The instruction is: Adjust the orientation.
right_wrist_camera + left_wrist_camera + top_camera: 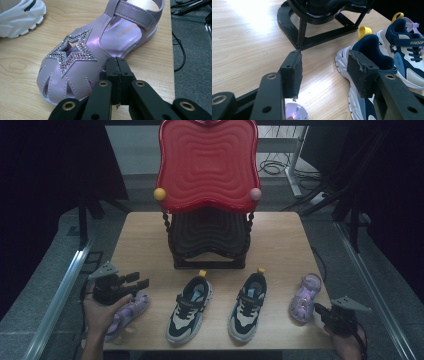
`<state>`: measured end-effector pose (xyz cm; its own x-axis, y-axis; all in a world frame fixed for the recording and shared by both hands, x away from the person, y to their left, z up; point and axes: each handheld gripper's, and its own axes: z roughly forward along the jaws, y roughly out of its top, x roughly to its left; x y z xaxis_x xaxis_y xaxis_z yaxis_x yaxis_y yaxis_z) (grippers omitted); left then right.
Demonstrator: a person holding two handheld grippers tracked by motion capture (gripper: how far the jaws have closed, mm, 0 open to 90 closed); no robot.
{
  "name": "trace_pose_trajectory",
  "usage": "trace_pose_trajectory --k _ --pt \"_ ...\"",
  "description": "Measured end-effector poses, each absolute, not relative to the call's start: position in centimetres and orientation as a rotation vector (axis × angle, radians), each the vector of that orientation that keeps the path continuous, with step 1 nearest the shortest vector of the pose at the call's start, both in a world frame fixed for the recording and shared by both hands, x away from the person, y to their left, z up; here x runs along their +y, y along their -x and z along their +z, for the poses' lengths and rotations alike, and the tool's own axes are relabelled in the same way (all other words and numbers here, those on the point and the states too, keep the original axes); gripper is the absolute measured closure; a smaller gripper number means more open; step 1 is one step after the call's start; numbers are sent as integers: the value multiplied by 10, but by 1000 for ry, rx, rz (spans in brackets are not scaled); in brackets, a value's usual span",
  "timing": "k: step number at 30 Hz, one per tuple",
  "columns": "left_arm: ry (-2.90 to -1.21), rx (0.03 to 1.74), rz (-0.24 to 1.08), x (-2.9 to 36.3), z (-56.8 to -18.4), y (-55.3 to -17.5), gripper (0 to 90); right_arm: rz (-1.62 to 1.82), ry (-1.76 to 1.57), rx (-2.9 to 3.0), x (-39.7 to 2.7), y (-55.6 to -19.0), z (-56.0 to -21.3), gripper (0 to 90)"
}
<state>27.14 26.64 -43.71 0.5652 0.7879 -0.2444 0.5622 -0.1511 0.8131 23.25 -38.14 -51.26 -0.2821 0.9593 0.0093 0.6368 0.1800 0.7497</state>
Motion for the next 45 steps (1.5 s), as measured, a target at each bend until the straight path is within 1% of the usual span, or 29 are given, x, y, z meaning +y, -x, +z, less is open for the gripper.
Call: trace_pose_trajectory --k 20,45 --pt "-1847 1103 286 264 -439 -272 463 929 -1453 2046 -368 -234 -510 900" --pt "-1850 1103 287 265 -439 -272 462 945 -1323 2151 -327 -242 -509 899"
